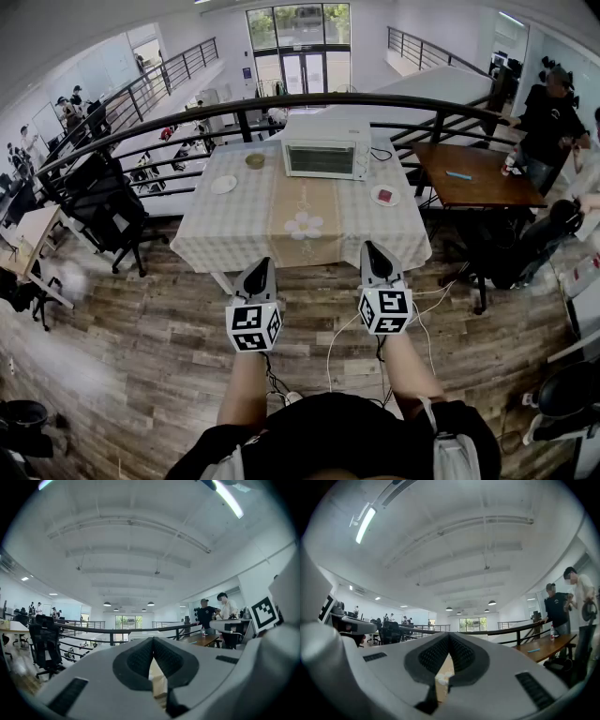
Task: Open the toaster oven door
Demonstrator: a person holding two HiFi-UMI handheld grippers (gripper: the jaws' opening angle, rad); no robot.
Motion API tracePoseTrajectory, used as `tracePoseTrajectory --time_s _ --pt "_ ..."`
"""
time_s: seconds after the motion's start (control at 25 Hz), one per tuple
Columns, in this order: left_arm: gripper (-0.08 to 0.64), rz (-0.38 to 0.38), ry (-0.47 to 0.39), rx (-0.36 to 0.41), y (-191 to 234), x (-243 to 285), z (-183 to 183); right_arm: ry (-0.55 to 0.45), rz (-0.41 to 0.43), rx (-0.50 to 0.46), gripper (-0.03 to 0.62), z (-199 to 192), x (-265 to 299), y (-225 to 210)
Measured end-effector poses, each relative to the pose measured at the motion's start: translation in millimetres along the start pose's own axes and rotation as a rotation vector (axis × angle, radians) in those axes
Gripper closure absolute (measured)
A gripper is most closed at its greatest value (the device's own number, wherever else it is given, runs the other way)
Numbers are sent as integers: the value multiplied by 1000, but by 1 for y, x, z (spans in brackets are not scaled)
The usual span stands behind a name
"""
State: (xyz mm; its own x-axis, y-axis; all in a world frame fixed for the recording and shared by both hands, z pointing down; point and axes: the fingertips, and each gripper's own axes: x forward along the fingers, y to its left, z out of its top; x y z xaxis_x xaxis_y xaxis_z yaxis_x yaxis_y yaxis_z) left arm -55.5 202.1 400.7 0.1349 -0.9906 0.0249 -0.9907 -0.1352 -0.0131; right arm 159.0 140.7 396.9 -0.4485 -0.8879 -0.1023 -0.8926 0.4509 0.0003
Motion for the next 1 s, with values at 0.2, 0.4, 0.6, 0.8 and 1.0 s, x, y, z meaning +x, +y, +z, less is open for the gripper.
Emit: tracePoseTrajectory --time_s 0.2,0.4,0.6,0.8,1.0 --pt "549 -6 -2 -7 4 -1 0 3 5 0 589 -3 3 8" --pt "548 -13 3 0 11 -1 -2 17 -11 -3 591 -4 10 16" --pt "549 -21 -8 -3 20 -2 2 34 -18 -8 591 -7 15 25" --pt "549 -40 -8 1 34 2 -3 37 -30 -11 591 -10 23 38" --pt "549 -72 -17 -4 54 4 -4 42 -52 -15 591 -14 32 58"
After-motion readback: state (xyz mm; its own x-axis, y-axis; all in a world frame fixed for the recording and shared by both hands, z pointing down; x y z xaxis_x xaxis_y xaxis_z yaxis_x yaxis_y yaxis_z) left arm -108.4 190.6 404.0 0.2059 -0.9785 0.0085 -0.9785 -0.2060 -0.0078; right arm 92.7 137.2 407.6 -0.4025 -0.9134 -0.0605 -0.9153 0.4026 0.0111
